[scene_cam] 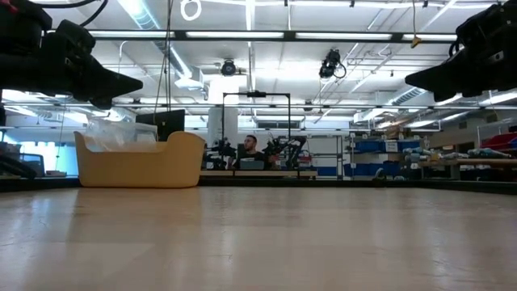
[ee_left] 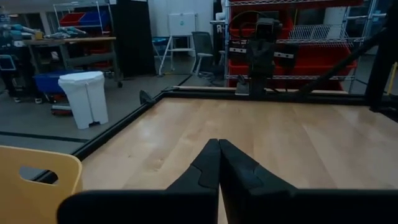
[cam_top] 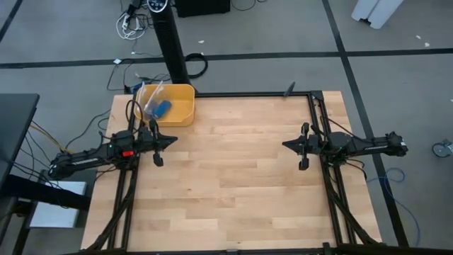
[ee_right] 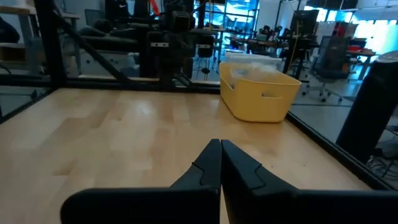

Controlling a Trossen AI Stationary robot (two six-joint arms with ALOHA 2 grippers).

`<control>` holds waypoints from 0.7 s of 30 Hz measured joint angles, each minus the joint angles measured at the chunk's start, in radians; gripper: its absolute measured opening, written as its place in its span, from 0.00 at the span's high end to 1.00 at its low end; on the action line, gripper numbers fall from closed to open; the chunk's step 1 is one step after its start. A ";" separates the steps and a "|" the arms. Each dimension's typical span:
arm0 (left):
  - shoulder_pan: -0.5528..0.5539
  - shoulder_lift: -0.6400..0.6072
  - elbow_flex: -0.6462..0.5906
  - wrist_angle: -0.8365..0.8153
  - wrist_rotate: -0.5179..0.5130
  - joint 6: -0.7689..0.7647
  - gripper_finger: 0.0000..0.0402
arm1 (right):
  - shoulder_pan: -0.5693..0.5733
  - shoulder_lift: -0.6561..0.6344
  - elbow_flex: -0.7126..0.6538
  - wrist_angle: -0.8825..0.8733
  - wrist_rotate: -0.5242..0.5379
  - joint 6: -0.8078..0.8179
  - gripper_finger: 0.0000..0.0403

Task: Roll bandage
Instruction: Return to Home Position

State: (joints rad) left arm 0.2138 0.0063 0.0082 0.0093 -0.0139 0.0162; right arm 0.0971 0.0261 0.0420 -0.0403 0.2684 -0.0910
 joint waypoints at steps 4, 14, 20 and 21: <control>0.000 0.000 0.000 0.000 0.000 -0.018 0.98 | 0.000 0.001 0.000 -0.001 0.000 0.020 0.98; 0.000 0.000 0.000 0.000 0.000 -0.021 0.98 | 0.000 0.001 -0.001 0.012 0.001 0.010 0.93; 0.000 0.000 0.000 0.000 0.000 -0.021 0.98 | 0.000 0.001 -0.002 0.040 0.001 0.009 0.94; 0.000 0.000 0.000 0.000 0.000 -0.021 0.98 | 0.000 0.001 -0.002 0.040 0.001 0.009 0.94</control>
State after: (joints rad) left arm 0.2138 0.0063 0.0078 0.0094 -0.0143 -0.0048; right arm 0.0971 0.0269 0.0402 0.0000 0.2691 -0.0818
